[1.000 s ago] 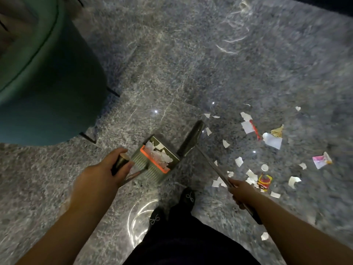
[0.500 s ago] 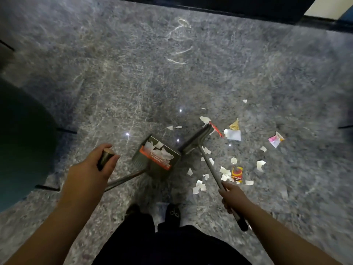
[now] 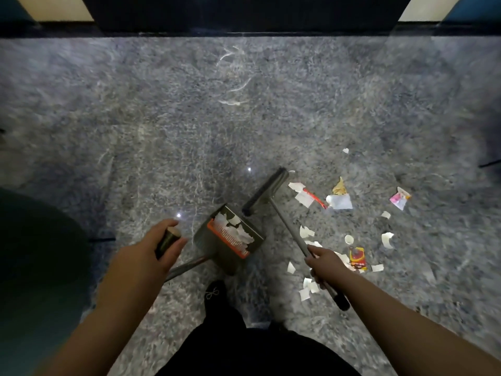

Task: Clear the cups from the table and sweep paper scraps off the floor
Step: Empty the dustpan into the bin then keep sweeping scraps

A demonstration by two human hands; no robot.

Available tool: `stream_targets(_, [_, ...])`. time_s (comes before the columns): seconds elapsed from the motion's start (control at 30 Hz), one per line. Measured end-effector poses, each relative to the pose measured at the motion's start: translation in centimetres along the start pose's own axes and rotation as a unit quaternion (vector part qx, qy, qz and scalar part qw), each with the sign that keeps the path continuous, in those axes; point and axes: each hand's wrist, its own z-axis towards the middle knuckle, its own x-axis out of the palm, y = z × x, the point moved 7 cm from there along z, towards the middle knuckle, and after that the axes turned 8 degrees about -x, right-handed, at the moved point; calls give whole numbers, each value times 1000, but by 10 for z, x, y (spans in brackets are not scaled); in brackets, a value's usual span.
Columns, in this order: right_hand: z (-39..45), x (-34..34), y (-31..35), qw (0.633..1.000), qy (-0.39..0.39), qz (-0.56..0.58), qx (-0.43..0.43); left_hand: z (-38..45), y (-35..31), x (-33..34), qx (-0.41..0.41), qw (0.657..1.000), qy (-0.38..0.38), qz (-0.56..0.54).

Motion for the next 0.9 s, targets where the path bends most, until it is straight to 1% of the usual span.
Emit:
stream_targets(0.2, [44, 51, 60, 999, 24, -40, 16, 59, 28, -25, 1, 999, 34, 23])
stream_targets(0.3, [60, 65, 72, 999, 28, -31, 32, 80, 32, -30, 0, 999, 39, 22])
stream_targets(0.47, [95, 70, 82, 999, 29, -33, 29, 108, 25, -24, -7, 999, 50, 14])
stream_targets(0.57, [123, 61, 87, 999, 24, -27, 38, 124, 13, -19, -9, 999, 46, 12])
stream_targets(0.7, [162, 36, 100, 995, 48, -72, 42, 147, -10, -6, -15, 998, 46, 27])
stream_targets(0.8, [174, 6, 98, 996, 41, -62, 53, 162, -29, 6, -24, 998, 52, 28])
stream_targets(0.9, [167, -27, 79, 996, 23, -32, 78, 176, -54, 20, -12, 997, 67, 41])
